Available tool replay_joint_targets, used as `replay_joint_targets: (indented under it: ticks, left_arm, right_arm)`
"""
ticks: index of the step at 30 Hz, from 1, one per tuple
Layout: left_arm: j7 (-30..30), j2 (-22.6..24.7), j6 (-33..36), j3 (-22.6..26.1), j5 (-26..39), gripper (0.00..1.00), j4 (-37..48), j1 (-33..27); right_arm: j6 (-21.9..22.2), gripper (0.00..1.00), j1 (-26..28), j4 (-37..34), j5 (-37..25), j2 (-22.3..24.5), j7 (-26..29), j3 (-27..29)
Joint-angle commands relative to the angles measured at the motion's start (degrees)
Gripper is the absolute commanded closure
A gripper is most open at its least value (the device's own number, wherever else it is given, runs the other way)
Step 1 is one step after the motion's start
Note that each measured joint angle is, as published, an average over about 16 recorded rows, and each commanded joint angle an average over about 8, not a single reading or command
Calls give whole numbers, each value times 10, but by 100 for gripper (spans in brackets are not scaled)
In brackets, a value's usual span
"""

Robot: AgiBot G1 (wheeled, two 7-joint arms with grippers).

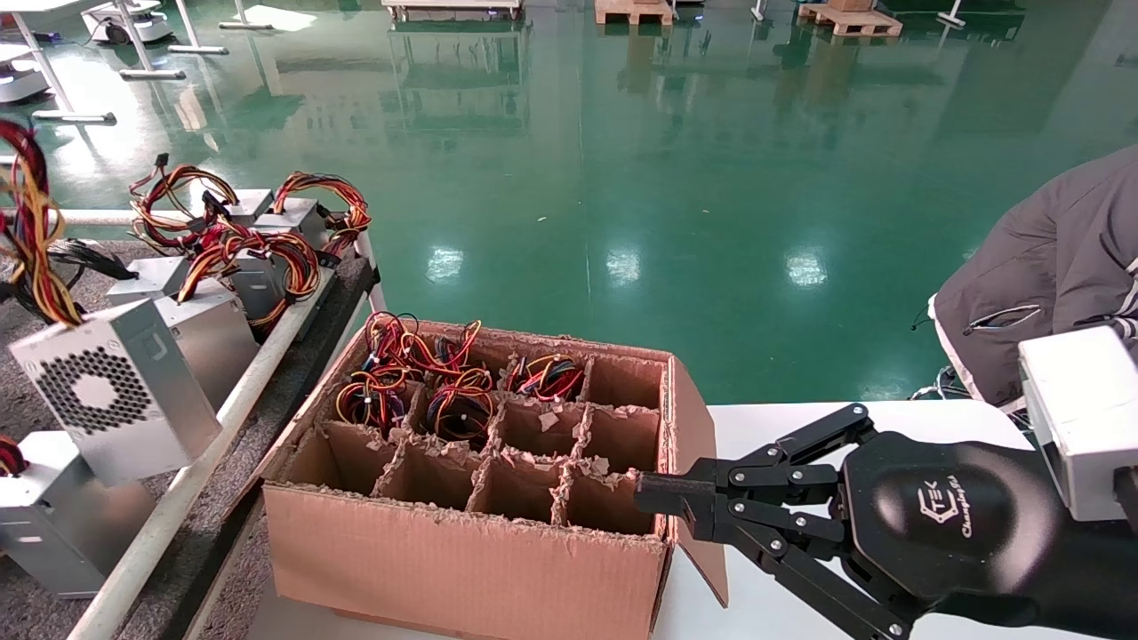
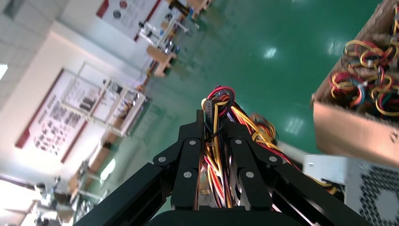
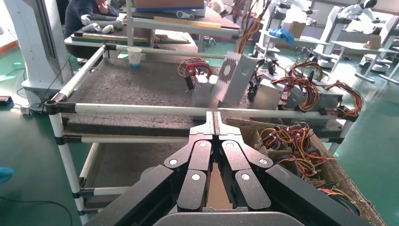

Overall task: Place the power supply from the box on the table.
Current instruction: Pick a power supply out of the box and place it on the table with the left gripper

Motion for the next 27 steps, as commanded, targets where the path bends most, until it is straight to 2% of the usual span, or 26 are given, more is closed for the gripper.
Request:
replay_joint_targets:
  ticks: [1, 14, 27]
  left_arm:
    - [-6, -7, -5, 3, 3, 100, -3, 6]
    - [-54, -39, -91, 15, 43, 100, -32, 27]
    - [-86, -43, -123, 24, 61, 100, -54, 38]
  right_arm:
    - [0, 100, 0, 0, 0, 0, 0, 0]
    - [0, 100, 0, 0, 0, 0, 0, 0]
    - [0, 100, 0, 0, 0, 0, 0, 0]
